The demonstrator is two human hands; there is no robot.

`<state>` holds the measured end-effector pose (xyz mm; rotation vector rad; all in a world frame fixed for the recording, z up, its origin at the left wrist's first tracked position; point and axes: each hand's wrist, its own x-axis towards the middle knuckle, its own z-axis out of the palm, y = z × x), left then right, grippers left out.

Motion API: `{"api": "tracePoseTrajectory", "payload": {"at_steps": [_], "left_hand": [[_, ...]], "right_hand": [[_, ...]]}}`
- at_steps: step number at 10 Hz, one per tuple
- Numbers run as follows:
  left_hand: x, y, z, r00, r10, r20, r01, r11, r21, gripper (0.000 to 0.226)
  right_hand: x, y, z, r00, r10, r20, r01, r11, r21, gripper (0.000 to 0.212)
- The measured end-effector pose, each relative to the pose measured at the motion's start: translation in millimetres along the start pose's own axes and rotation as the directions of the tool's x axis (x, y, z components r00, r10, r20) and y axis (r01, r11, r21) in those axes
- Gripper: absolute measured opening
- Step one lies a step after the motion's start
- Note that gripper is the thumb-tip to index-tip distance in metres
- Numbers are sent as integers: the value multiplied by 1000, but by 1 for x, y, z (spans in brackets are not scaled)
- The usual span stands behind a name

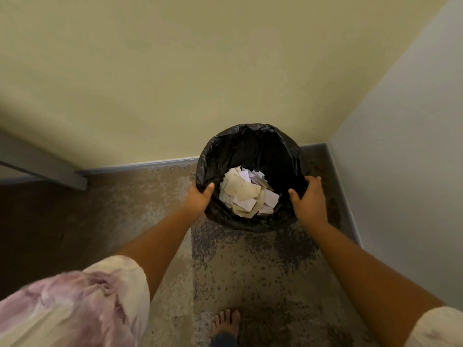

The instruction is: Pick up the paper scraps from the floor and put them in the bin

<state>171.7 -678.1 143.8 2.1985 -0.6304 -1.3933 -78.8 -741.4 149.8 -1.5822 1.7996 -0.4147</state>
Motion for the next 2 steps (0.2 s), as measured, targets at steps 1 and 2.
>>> {"api": "tracePoseTrajectory", "payload": {"at_steps": [1, 2], "left_hand": [[-28, 0, -13, 945, 323, -44, -170, 605, 778, 81], [-61, 14, -26, 822, 569, 20, -249, 328, 911, 79]], "right_hand": [[-23, -25, -9, 975, -213, 62, 221, 911, -348, 69], [-39, -57, -31, 895, -400, 199, 432, 661, -613, 84]]}}
